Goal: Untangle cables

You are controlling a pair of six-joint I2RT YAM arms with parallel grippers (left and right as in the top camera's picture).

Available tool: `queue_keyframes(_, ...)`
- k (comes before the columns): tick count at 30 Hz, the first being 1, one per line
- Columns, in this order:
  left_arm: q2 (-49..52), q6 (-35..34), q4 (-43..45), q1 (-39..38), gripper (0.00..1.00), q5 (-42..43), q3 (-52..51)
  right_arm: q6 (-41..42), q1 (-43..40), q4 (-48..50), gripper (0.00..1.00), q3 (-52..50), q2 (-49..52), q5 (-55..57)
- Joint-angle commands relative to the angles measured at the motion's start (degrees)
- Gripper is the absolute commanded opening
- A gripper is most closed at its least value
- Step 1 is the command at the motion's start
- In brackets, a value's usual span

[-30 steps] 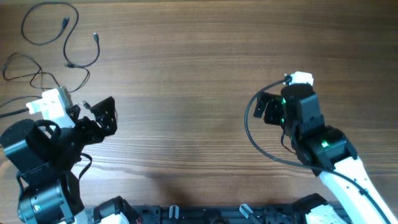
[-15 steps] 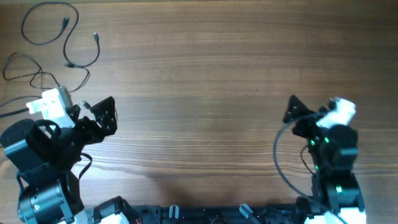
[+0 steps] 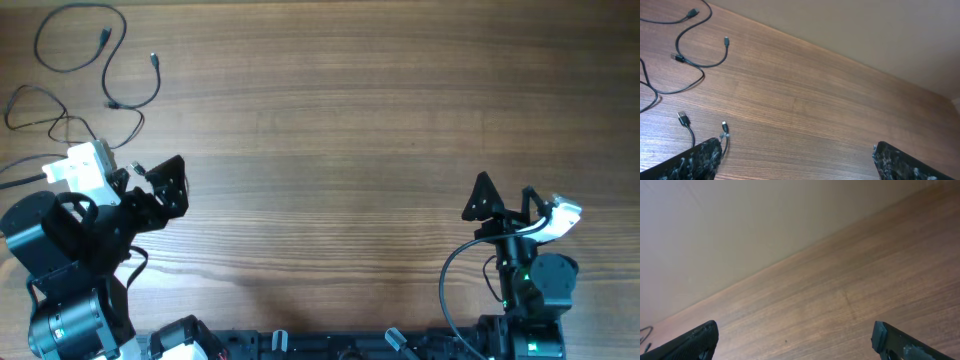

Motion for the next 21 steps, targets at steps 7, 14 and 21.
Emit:
queue_keyframes(7, 0.0, 0.87, 0.11, -0.24, 1.0, -0.39, -0.52, -0.76, 0.42, 0.15, 1.0, -1.18, -2.08, 0.04)
queue_keyframes(14, 0.0, 0.87, 0.11, -0.24, 1.0, -0.39, -0.52, -0.74, 2.51, -2.62, 1.0, -1.2, -7.23, 5.01)
queue_keyframes(21, 0.0, 0.87, 0.11, -0.24, 1.0, -0.37, -0.52, -0.72, 2.51, -3.91, 1.0, -1.22, -8.98, 5.6)
